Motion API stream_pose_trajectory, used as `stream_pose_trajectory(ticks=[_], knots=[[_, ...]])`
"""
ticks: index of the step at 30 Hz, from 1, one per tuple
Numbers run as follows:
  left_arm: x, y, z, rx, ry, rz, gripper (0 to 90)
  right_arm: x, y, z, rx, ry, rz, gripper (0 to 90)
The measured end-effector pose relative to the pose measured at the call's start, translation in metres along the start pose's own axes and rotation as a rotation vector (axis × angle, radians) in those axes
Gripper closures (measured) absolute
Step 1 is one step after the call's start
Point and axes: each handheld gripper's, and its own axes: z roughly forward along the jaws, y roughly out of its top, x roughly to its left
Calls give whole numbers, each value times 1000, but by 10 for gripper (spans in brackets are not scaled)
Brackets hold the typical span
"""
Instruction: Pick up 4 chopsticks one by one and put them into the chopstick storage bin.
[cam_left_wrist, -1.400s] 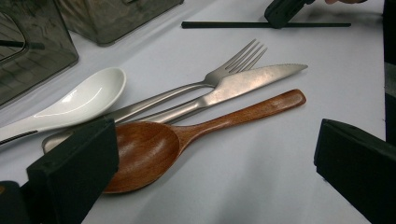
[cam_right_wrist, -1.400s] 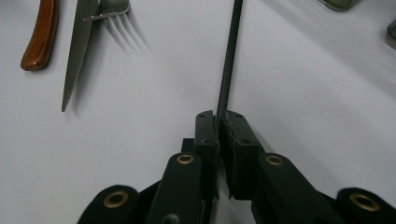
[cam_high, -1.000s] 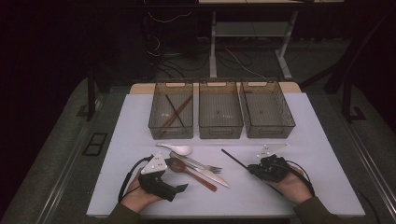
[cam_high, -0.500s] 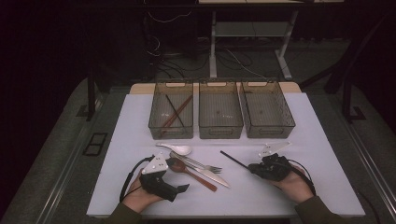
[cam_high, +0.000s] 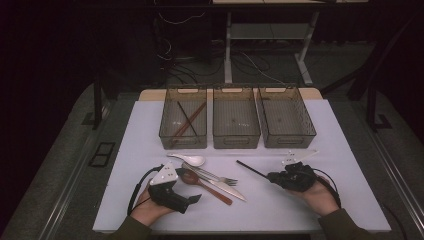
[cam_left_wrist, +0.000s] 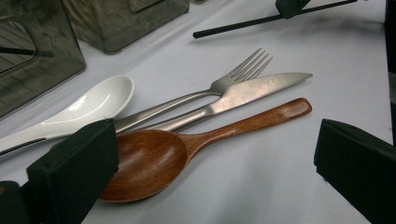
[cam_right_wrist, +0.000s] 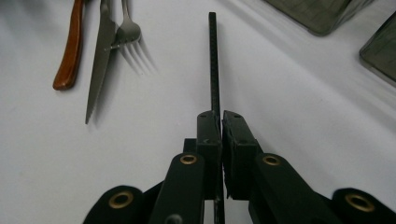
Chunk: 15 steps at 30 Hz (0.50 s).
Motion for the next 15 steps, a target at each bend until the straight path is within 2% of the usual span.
stream_pose_trajectory(ticks=[15], knots=[[1, 0, 0, -5, -9, 0, 0, 0, 14, -11, -61, 25, 7, 853]])
